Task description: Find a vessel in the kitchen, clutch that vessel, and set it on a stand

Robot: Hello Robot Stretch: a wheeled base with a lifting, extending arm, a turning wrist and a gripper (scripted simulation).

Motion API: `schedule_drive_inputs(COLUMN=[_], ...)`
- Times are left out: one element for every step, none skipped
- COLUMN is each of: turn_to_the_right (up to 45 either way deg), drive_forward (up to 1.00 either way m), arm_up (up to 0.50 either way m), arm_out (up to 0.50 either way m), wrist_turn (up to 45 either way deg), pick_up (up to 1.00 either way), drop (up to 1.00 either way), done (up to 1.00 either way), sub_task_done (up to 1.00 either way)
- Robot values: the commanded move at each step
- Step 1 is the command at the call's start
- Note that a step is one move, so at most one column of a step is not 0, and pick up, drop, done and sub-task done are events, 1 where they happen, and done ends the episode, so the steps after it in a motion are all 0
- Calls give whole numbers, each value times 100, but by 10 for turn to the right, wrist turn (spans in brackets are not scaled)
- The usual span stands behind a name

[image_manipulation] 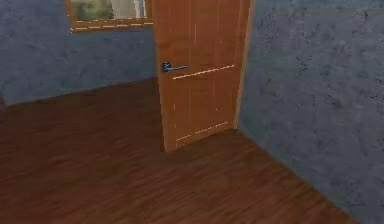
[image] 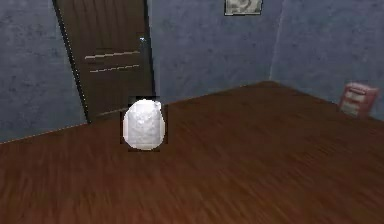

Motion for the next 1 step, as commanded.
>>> schedule_drive_inputs(turn_to_the_right=[-450], drive_forward=[0], arm_up=[0], arm_out=[0], wrist_turn=[0], pick_up=[0], drop=[0], done=[0], sub_task_done=[0])
